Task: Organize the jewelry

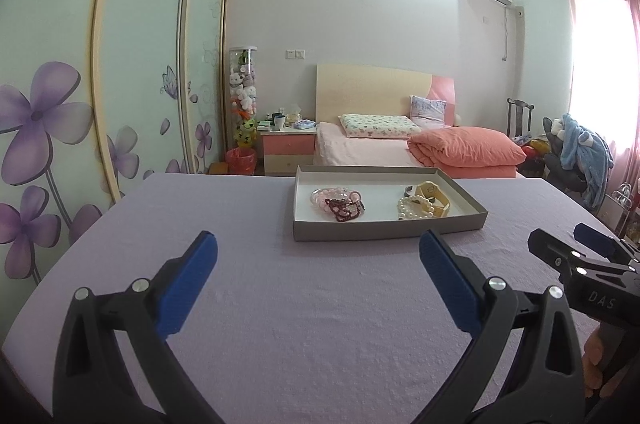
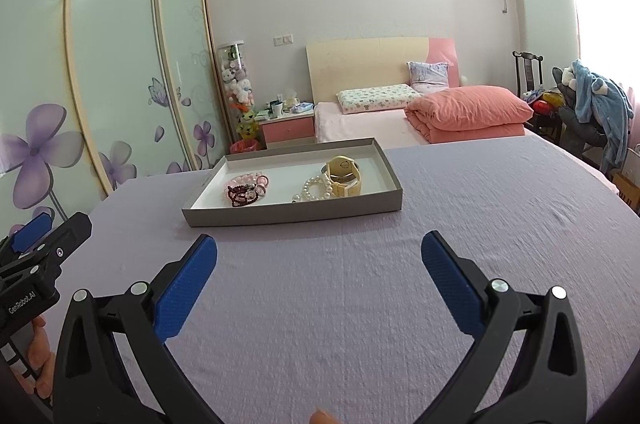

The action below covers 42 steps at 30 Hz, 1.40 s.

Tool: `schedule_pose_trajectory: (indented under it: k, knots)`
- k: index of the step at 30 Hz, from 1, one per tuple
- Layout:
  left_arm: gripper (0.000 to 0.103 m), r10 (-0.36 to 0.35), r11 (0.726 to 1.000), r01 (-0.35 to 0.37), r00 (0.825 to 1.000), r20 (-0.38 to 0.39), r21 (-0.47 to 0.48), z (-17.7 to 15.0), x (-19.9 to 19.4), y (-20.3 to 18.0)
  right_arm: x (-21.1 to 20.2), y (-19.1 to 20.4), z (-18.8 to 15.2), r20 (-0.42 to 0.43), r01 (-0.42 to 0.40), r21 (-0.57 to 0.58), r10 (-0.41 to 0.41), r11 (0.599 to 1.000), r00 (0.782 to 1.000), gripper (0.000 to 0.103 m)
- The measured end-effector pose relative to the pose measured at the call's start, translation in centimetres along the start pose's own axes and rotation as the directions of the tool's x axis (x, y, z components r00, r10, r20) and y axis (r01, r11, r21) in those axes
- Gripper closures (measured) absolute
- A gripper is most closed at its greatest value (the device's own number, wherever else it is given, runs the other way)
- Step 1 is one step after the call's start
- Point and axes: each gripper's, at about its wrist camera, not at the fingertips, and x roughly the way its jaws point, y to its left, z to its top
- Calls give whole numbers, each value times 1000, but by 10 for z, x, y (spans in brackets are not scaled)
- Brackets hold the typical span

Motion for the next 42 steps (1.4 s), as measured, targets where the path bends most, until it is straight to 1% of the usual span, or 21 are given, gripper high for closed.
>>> schedule_pose_trajectory:
  k: [25, 42]
  knots:
    - [4, -4, 1000, 4, 1000, 6, 8, 3, 3, -3, -4, -1, 6, 5, -12, -4, 12, 1000, 1000, 2]
    - [4, -6, 1000, 6, 1000, -4, 12, 1, 5, -4, -1, 4, 6, -5, -20, -7, 20, 1000, 1000, 2]
